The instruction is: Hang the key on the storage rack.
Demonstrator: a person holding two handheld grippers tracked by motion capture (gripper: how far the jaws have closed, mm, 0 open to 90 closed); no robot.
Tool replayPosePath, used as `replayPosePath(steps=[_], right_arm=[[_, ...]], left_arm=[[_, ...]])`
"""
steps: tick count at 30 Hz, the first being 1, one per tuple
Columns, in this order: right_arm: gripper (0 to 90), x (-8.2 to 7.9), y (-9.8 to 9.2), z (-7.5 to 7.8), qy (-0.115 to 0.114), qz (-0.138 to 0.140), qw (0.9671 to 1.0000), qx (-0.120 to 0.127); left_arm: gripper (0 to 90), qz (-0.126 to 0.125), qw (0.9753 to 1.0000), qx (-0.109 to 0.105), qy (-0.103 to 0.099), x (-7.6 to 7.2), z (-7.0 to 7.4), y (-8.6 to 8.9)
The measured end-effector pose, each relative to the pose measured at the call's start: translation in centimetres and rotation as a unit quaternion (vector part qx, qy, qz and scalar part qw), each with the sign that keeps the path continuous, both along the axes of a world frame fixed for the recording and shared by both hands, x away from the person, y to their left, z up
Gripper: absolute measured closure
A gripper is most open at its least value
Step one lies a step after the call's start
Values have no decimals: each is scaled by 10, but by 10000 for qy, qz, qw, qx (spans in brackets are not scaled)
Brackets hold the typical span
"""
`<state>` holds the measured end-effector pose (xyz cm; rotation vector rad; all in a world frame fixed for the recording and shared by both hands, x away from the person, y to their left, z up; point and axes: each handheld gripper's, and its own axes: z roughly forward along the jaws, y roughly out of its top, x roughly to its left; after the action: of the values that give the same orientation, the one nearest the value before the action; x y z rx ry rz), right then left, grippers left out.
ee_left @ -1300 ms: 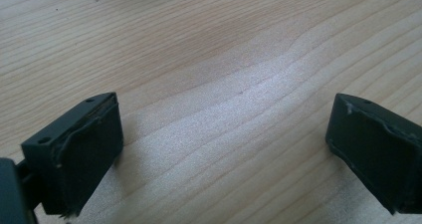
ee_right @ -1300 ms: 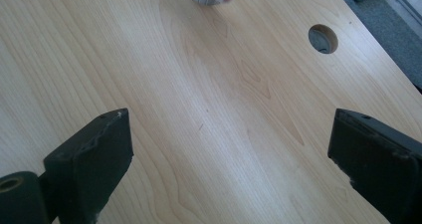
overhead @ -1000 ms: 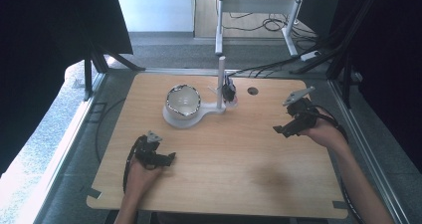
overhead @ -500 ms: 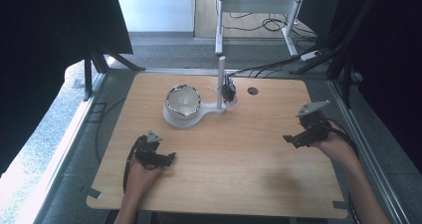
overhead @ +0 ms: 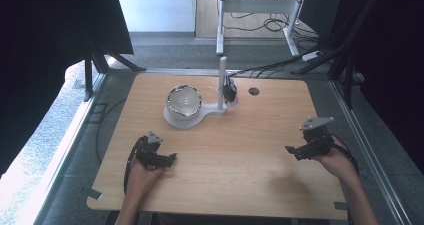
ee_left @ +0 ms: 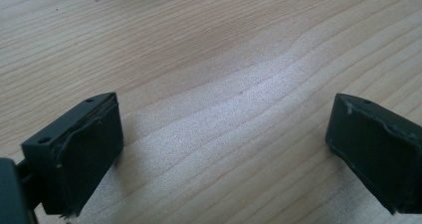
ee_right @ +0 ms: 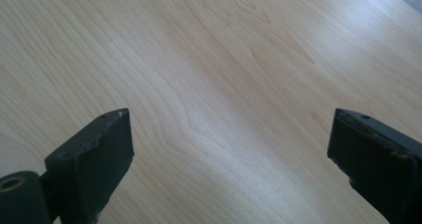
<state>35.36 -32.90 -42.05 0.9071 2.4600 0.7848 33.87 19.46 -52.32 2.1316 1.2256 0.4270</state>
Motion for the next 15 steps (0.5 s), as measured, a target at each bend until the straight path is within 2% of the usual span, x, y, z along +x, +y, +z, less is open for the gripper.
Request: replayPosePath(steps=[5,6,7,11,14,15], right_arm=[[48,-7,0,-17,-48,-59,10000,55],[51,-11,0,-24,-77,-98,9999,109],[51,-11,0,-24,-77,-98,9999,109],[50,-18,2,-40,-53,-184,9997,138],[50,-23,5,-53,-27,-269,9994,199],[44,-25,7,-61,-2,-308,9993,202]], left_arm=[[15,2,10000,-1,-1,0,0,0],[15,2,10000,-1,-1,0,0,0],[15,2,10000,0,-1,0,0,0],[15,2,10000,-1,-2,0,0,0],[15,2,10000,0,-1,0,0,0],[15,2,10000,-1,-2,0,0,0]])
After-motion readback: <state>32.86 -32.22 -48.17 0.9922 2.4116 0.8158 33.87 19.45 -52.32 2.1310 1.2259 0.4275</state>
